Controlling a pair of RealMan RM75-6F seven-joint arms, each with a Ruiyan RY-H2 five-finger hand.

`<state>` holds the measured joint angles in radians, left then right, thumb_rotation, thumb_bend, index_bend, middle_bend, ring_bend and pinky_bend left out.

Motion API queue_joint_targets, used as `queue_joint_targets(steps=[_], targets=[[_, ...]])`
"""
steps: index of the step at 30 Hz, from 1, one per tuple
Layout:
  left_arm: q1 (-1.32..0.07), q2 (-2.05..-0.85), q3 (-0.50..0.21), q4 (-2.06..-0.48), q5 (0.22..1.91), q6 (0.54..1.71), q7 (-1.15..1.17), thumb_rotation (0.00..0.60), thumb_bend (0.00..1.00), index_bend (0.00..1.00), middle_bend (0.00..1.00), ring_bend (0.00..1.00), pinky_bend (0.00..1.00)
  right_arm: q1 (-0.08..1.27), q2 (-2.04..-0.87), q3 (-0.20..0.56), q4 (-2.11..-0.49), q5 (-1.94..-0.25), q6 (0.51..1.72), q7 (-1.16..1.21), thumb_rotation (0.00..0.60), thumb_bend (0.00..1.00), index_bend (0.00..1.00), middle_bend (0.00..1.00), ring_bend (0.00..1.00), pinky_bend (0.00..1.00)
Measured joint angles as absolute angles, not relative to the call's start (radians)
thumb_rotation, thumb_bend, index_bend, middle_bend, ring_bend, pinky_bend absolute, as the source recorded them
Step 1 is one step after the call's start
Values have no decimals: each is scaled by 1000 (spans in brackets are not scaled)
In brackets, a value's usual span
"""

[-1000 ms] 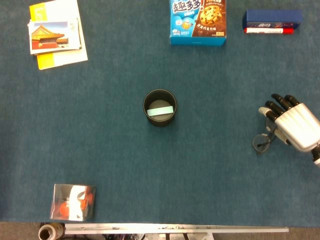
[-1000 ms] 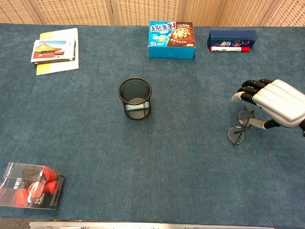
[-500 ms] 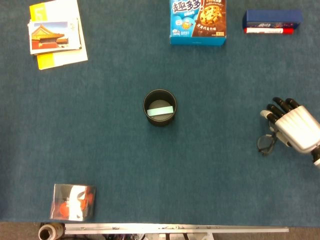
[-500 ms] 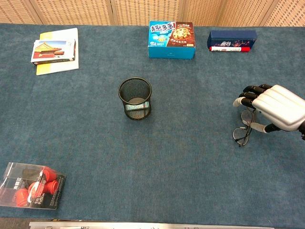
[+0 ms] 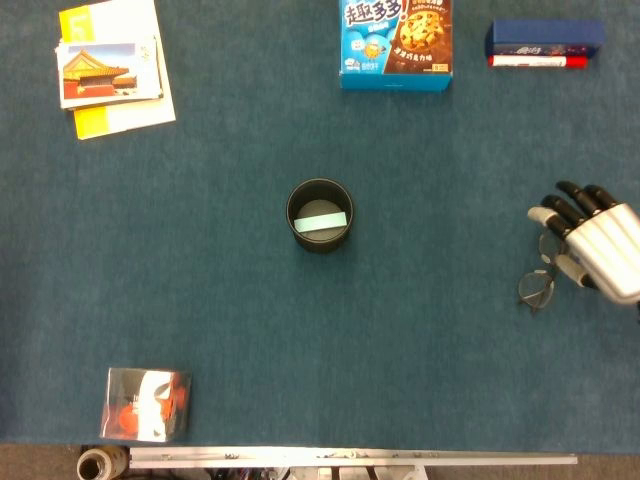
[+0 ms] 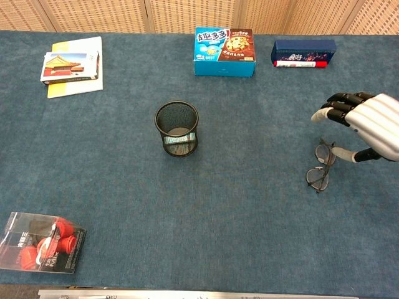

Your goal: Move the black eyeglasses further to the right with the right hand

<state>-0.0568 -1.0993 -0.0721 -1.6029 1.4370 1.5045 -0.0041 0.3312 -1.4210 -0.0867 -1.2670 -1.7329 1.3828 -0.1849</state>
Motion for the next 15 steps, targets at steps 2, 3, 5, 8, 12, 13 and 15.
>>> queue_joint_targets(steps=[2, 3, 5, 8, 12, 13, 15], targets=[[-57, -1102, -72, -1598, 1445, 1510, -6, 600, 482, 527, 375, 414, 515, 316, -1389, -79, -1317, -1733, 1426, -178, 600, 204, 307, 316, 186, 301], [-57, -1103, -72, -1596, 1448, 1513, -8, 600, 482, 527, 375, 414, 515, 303, -1366, -73, -1351, -1731, 1458, -172, 600, 205, 307, 316, 186, 300], [-57, -1107, -72, -1589, 1456, 1519, -13, 600, 482, 527, 376, 415, 514, 280, -1330, -63, -1400, -1725, 1508, -162, 600, 205, 306, 316, 186, 300], [-59, -1112, -73, -1582, 1457, 1519, -13, 600, 482, 527, 376, 415, 514, 235, -1276, -44, -1460, -1706, 1589, -133, 600, 205, 307, 316, 186, 300], [-61, -1115, -73, -1582, 1454, 1515, -2, 600, 482, 527, 376, 415, 514, 177, -1226, -21, -1496, -1669, 1661, -64, 600, 204, 307, 316, 186, 301], [-62, -1116, -73, -1582, 1455, 1515, 1, 600, 482, 527, 376, 415, 514, 168, -1220, -17, -1498, -1662, 1670, -51, 600, 204, 307, 316, 186, 301], [-63, -1118, -72, -1582, 1455, 1514, 7, 600, 482, 527, 376, 415, 514, 152, -1212, -9, -1497, -1650, 1683, -21, 600, 204, 306, 316, 186, 300]])
